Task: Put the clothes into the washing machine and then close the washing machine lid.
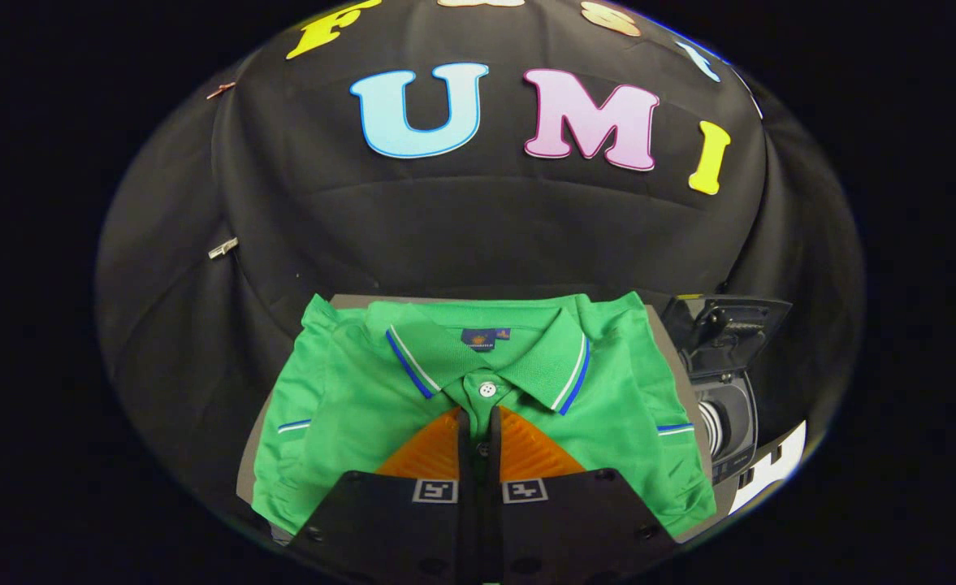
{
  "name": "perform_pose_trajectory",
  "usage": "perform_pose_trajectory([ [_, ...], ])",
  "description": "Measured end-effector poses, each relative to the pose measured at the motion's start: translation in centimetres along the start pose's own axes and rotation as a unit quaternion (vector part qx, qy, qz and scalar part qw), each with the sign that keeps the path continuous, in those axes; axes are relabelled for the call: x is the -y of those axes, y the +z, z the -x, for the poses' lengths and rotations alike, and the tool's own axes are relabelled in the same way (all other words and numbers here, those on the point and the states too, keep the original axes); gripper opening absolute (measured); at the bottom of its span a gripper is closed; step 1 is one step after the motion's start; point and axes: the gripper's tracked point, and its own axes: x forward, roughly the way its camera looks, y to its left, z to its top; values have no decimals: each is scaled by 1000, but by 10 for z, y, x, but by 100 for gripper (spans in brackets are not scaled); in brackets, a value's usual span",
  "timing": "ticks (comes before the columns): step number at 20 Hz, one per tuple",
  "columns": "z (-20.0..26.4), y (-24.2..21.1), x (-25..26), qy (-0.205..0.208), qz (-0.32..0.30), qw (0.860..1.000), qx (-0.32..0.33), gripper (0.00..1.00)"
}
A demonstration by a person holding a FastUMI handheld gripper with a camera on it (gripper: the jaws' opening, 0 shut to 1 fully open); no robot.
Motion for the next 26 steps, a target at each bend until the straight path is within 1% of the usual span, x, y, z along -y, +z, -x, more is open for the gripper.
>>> perform_pose_trajectory([
  [4,25,19,2,-11,14,999,46,5],
  [7,43,37,5,-15,1,996,86,5],
  [8,49,44,7,-20,-4,995,96,5],
  [11,65,56,27,-45,6,991,128,5],
  [14,79,61,59,-78,3,986,149,5],
  [17,95,70,96,-94,-13,982,166,5],
  [20,107,74,140,-95,-17,980,173,5],
  [26,116,76,238,-71,-2,983,170,5],
])
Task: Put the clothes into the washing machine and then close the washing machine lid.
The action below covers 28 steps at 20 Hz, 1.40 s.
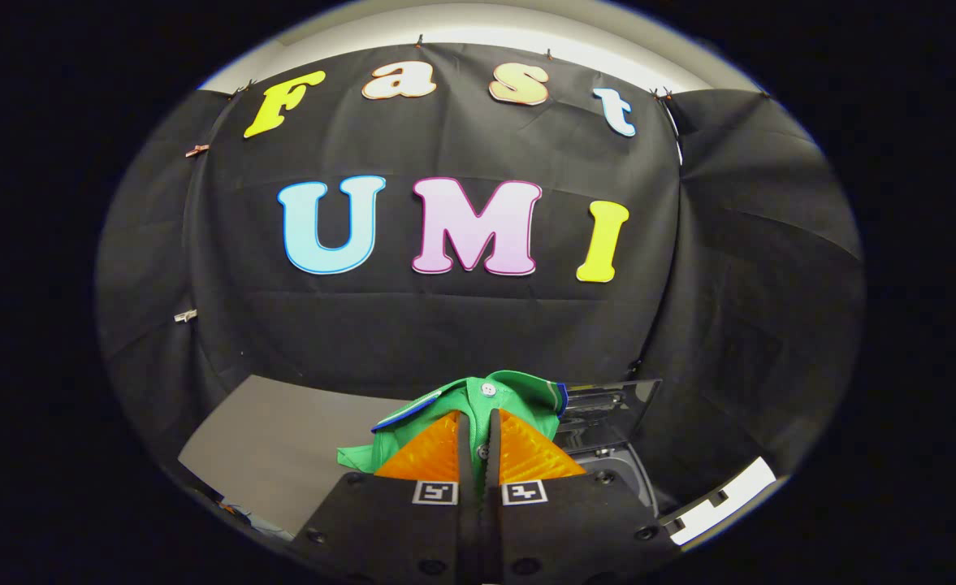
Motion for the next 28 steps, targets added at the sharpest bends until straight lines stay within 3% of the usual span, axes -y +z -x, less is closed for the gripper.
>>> perform_pose_trajectory([
  [6,-26,-24,81,4,0,1000,-13,5],
  [14,-92,-116,147,-53,21,995,-81,5],
  [19,-139,-198,168,-76,0,987,-143,5],
  [28,-189,-315,165,-68,-2,965,-253,5],
])
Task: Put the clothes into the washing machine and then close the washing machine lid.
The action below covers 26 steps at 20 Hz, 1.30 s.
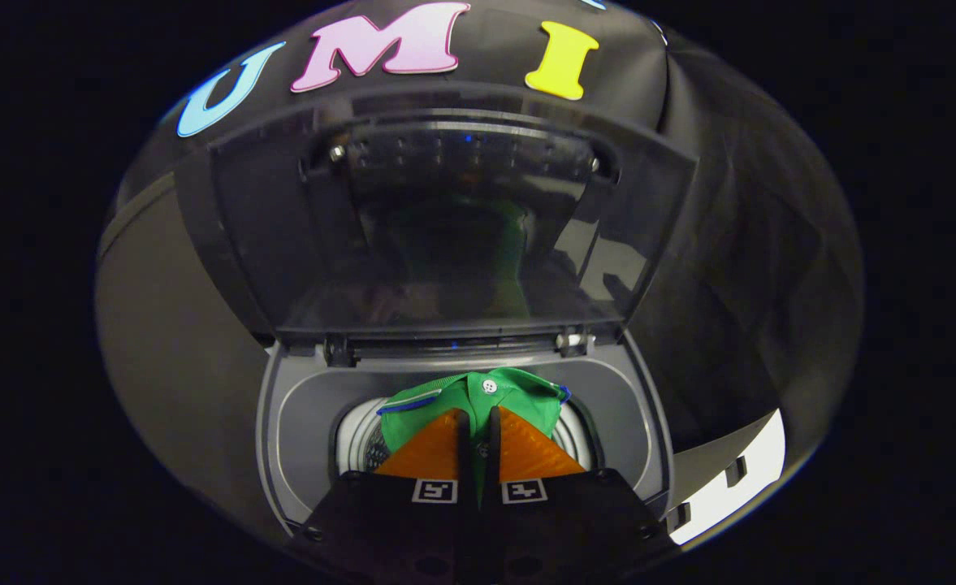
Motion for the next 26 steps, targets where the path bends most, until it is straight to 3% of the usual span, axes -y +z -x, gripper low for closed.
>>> perform_pose_trajectory([
  [8,-40,-50,4,16,1,997,-69,5],
  [15,-48,-58,6,25,-20,996,-79,8],
  [18,-50,-68,9,29,3,995,-97,11],
  [21,-36,-68,5,43,7,995,-87,78],
  [22,-50,-64,3,50,0,995,-83,100],
  [26,-35,-49,8,45,-16,997,-59,100],
])
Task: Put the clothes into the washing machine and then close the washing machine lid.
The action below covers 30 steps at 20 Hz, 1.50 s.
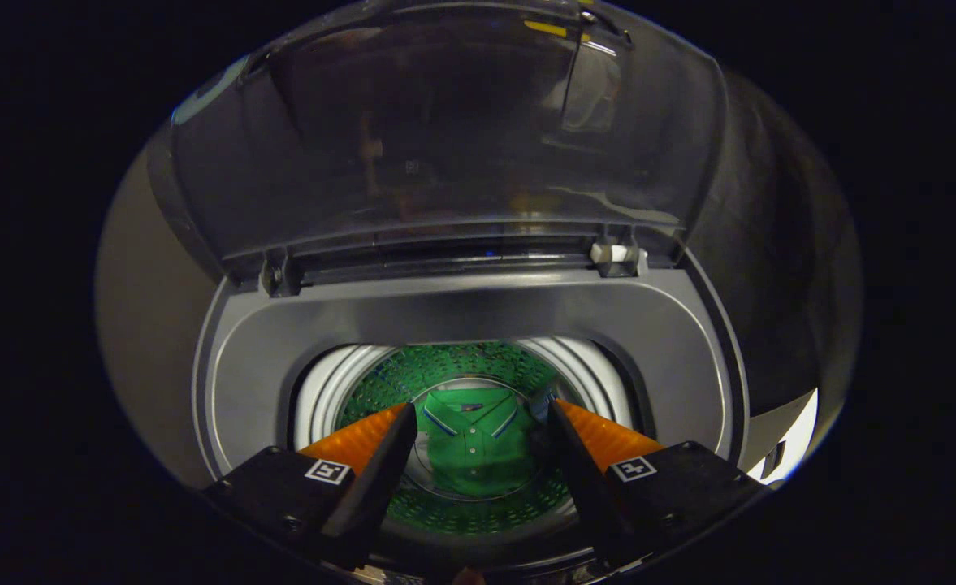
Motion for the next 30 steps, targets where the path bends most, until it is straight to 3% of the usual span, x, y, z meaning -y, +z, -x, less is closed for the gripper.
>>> perform_pose_trajectory([
  [6,64,67,3,-16,9,997,73,100],
  [12,127,162,-2,-22,20,987,155,100],
  [18,176,228,-4,-16,4,979,204,99],
  [22,182,260,-12,-12,2,974,226,99],
  [30,135,300,-27,1,2,976,218,99],
])
